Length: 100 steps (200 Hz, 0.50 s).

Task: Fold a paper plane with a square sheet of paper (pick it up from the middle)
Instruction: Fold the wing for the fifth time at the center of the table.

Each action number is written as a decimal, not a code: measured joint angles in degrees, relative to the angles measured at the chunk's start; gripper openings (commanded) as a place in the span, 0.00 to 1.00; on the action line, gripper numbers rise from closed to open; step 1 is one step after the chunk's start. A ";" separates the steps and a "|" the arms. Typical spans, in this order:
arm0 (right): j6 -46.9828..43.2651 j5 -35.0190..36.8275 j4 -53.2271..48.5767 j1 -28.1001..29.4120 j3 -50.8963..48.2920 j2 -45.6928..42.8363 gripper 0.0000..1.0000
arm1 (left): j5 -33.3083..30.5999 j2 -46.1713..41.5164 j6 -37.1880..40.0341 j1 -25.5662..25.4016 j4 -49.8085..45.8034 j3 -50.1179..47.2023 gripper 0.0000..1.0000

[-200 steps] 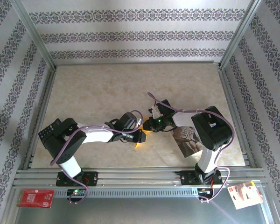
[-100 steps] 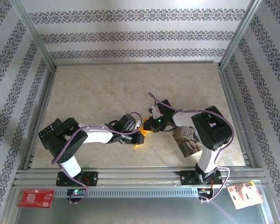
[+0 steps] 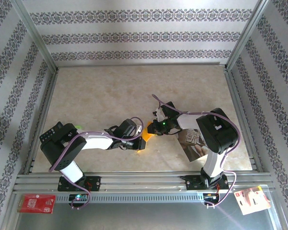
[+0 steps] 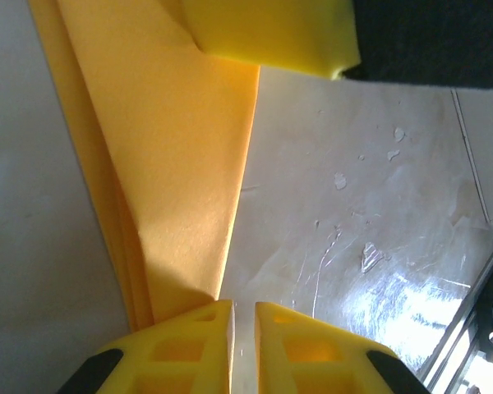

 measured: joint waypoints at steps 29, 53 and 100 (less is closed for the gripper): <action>0.02 -0.04 -0.90 -0.26 0.55 0.39 0.18 | 0.00 -1.07 0.00 0.00 -0.76 -0.83 0.14; 0.00 0.00 -1.70 -0.26 1.01 0.61 0.17 | 0.00 -1.75 0.00 0.00 -1.20 -1.44 0.14; 0.00 -0.04 -2.58 -0.26 1.55 0.96 0.17 | -0.22 -3.10 0.02 0.00 -1.81 -2.84 0.10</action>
